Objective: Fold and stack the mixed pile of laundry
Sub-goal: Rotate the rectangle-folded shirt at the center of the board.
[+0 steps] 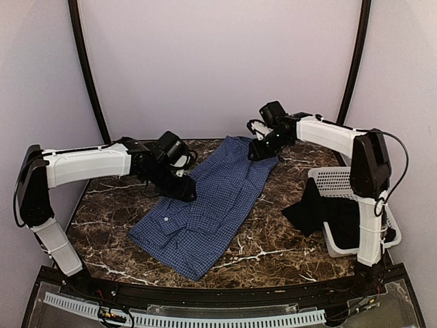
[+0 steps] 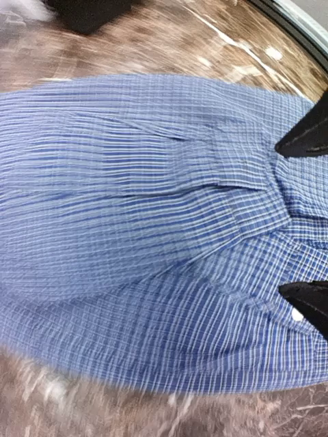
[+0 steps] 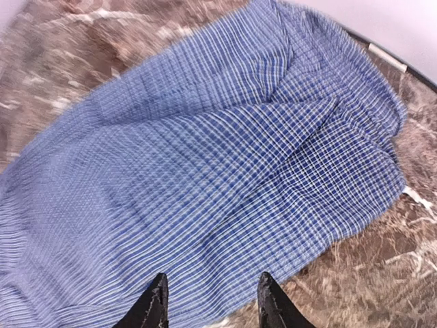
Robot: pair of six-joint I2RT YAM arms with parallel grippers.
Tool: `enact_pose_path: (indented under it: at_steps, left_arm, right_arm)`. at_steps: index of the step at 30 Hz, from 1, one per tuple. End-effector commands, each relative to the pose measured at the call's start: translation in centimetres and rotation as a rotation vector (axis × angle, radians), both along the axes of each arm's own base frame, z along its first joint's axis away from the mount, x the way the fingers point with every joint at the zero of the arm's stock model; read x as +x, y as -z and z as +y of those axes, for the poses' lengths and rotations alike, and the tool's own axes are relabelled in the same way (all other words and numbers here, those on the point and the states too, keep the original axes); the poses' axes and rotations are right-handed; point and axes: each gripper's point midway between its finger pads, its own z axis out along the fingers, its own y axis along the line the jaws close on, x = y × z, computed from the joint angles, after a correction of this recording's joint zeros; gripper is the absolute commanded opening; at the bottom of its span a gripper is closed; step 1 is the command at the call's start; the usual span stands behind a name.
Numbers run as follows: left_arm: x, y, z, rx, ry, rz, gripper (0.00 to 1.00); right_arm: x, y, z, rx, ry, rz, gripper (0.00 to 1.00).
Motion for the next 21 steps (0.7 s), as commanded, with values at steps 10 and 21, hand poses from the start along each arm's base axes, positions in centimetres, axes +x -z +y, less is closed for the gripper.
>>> enact_pose_path:
  at_steps: [10, 21]
  left_arm:
    - [7.0, 0.6, 2.5, -0.036, -0.019, -0.082, 0.36]
    - [1.4, 8.3, 3.1, 0.098, 0.024, 0.058, 0.22]
  right_arm:
    - [-6.4, 3.0, 2.9, 0.188, -0.022, 0.153, 0.35]
    - [-4.2, 11.3, 2.7, 0.013, 0.01, 0.24, 0.31]
